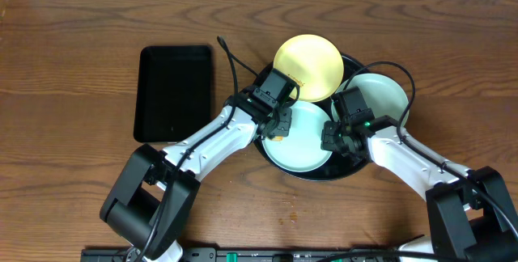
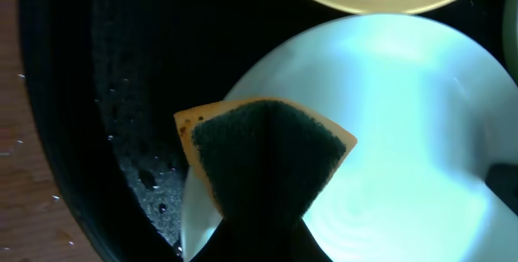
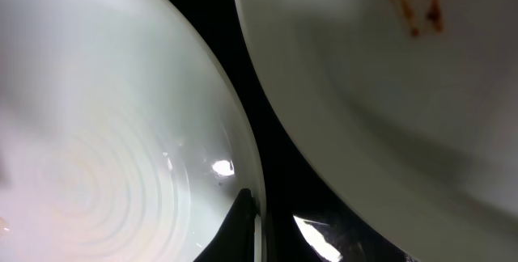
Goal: Clean dirty plates on tray and stack at the side
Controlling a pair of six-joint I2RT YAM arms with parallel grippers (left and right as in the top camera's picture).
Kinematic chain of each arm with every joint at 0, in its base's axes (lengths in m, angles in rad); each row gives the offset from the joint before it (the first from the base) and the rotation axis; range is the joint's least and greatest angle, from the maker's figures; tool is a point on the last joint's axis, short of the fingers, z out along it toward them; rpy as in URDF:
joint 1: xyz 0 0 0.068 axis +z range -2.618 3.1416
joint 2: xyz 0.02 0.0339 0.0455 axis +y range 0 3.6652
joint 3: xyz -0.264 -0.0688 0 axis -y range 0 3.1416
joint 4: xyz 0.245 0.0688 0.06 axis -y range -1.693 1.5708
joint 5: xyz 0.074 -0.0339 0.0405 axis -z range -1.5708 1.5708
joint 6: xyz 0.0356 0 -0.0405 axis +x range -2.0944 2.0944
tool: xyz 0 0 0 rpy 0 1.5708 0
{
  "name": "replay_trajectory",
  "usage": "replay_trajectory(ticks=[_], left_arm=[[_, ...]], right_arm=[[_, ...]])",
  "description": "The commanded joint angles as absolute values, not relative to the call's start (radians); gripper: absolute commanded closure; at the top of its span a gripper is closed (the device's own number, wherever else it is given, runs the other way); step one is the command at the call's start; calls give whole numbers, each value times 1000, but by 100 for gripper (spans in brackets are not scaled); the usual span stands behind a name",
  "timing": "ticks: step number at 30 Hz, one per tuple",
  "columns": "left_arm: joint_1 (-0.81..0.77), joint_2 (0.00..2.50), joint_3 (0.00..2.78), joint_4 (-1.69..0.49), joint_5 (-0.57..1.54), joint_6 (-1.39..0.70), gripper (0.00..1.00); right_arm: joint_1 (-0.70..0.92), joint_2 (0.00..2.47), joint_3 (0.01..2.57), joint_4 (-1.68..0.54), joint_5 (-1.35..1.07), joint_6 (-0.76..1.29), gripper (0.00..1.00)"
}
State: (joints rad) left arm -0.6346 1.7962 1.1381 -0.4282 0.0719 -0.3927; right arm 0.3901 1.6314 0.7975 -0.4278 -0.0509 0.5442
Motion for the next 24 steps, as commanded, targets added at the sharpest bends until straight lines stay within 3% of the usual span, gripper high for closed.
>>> replay_trajectory(ticks=[1,17,24], left_arm=[[-645,1814,1113,-412,36,-406,93],[-656,1953,1109,-378,40,-431,92],[-672,2049,1109,-359,247,-439,92]], right_arm=[[394,1661,777,-437,-61,538,99],[394,1661,776,-437,-61,538,99],[394,1661,776,-435,-61,538,99]])
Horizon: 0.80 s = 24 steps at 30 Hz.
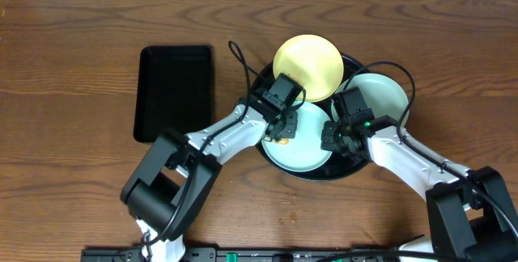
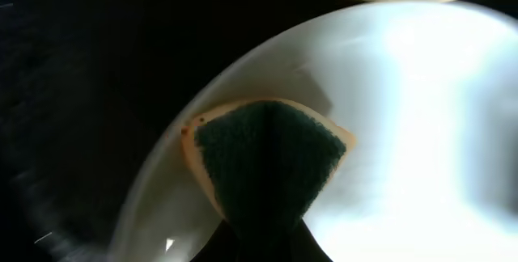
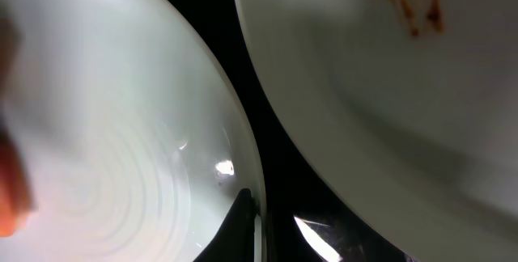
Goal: Clean dirty plates on tray and stack at the side
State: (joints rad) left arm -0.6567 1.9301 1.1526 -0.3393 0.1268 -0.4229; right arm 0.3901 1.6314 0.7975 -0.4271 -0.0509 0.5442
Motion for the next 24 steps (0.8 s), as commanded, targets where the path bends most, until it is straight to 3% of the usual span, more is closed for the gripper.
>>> replay_trajectory(ticks=[1,11,20,24], left_arm=[[-676,2067,1109,-356,279,-439,92],[-674,2122,1122,-327,592,-398,93],[-527,1742,1190,-331,614,-398,93],[-420,1551,1191,-387,496,-398,93]], right_arm=[[394,1661,776,-434,-61,538,99],[394,1661,776,-433,-61,538,98],[394,1661,776,-435,-61,538,91],[394,1661,776,-434,-61,538,86]])
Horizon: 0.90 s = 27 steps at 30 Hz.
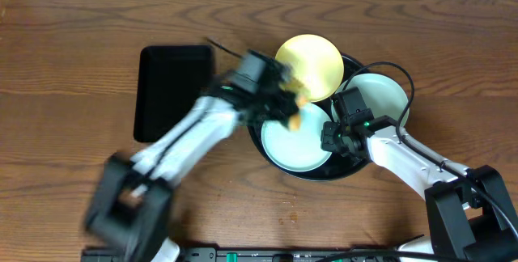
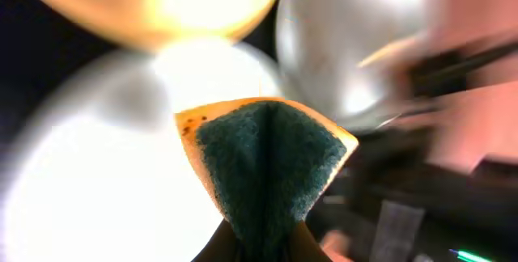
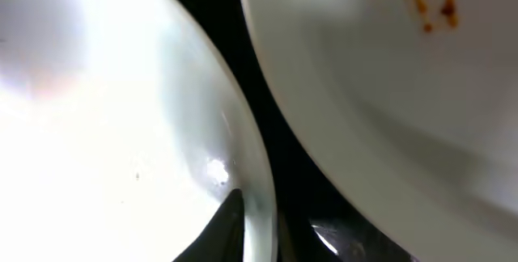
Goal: Clean dirty plates on tray and stack at the side
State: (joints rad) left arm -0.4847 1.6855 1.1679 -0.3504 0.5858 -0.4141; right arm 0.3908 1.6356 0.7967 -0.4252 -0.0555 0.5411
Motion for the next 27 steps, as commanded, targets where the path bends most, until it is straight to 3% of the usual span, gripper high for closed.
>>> replay_trajectory(ticks=[1,8,10,24,26,27], left_arm=[[-395,1517,1191,-422,435,-398,93],[-244,1450,1184,-683,-115,-355,92],[-215,1474,1171,-700,-179,-355,92],[-41,1806,1147,-568,-85,-303,92],[-41,1812,1147,-562,-86,-302,84],[-40,1812,1147,-558,-86,-299,66]], right_arm=[[394,1661,776,-435,-61,538,85],[394,1661,776,-435,-61,538,83],[394,1661,776,-435,-61,538,83],[394,1661,776,-437,-61,538,84],[394,1661,776,-437,-60,538,81],[394,1661,776,-437,-61,538,77]])
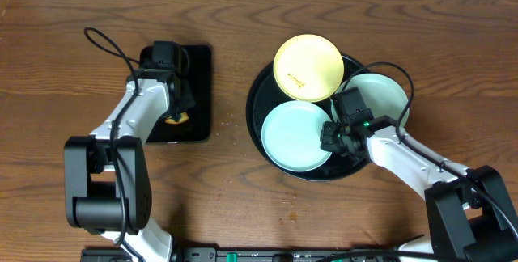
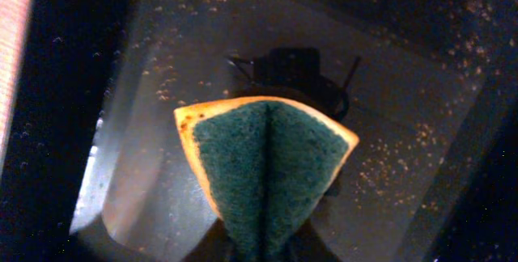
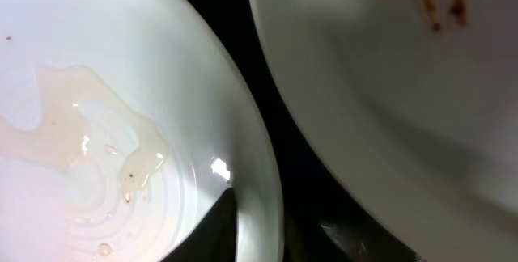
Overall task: Clean dirty plates on tray and stack at the side
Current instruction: 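Return the sponge to the black rectangular tray with the left gripper, then lift the cleaned pale green plate with the right gripper and move it right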
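Three plates lie on the round black tray (image 1: 257, 124): a yellow one (image 1: 307, 68) with a small stain, a mint one (image 1: 295, 135) and a pale one (image 1: 382, 99). The mint plate (image 3: 97, 133) carries a wet film. A red-brown smear marks the pale plate (image 3: 388, 92). My right gripper (image 1: 330, 137) is shut on the mint plate's right rim (image 3: 263, 205). My left gripper (image 1: 172, 107) is shut on a folded yellow-and-green sponge (image 2: 267, 161), held low over the black rectangular tray (image 2: 405, 133).
The rectangular tray (image 1: 194, 60) lies on the wooden table (image 1: 81, 181) to the left of the round tray, speckled with droplets or crumbs. Cables loop over both arms. Bare wood lies between the two trays.
My left gripper has moved with the sponge from above the plates to the rectangular tray at the left. The right gripper still grips the mint plate's rim, and a wet film now shows on it.
The sponge was first at the mint plate's left edge, then on the plate, with my right gripper holding the rim throughout. Then the sponge was up over the plates. Now it is over the rectangular tray.
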Controlling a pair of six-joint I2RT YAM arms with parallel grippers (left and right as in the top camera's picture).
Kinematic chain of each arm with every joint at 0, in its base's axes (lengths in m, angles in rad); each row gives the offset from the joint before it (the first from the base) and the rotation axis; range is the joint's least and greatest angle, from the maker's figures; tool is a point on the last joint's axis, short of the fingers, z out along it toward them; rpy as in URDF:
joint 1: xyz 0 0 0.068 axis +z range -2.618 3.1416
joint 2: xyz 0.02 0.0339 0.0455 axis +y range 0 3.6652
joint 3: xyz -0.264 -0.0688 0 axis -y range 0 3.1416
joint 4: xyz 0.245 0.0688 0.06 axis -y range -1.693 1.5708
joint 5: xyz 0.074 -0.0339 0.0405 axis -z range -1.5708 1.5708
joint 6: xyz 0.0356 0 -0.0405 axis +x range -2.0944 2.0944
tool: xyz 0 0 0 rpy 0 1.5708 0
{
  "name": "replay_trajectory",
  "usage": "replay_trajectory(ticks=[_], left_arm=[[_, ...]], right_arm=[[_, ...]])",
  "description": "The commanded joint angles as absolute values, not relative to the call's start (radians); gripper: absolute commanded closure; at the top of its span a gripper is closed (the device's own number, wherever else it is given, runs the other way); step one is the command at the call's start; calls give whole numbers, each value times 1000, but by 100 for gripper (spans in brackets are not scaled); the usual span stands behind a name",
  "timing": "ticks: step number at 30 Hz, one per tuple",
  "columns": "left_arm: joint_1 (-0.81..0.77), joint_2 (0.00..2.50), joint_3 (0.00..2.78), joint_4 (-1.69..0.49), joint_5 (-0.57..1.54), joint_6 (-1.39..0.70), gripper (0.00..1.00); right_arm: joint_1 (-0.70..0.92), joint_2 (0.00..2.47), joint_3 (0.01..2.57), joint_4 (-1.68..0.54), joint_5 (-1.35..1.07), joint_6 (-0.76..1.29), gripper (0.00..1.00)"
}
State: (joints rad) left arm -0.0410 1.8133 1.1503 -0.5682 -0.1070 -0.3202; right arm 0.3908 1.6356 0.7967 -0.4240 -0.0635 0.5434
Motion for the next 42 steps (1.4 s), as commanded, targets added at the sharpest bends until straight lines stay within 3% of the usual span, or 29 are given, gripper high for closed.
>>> replay_trajectory(ticks=[1,2,3,4,16,22,32,42], left_arm=[[-40,1811,1147,-552,-86,-299,44],[-40,1811,1147,-545,-86,-300,30],[-40,1811,1147,-539,-86,-300,24],[-40,1811,1147,-536,-87,-300,21],[-40,1811,1147,-536,-86,-300,17],[-40,1811,1147,-536,-86,-300,16],[-40,1811,1147,-536,-86,-300,15],[-40,1811,1147,-536,-86,-300,15]], right_arm=[[394,1661,776,-437,-61,538,76],[394,1661,776,-437,-61,538,79],[394,1661,777,-437,-61,537,94],[394,1661,777,-437,-61,537,99],[394,1588,810,-446,-60,477,99],[394,1435,944,-585,23,399,99],[434,1230,1138,-868,447,271,99],[720,1239,1137,-880,974,253,99]])
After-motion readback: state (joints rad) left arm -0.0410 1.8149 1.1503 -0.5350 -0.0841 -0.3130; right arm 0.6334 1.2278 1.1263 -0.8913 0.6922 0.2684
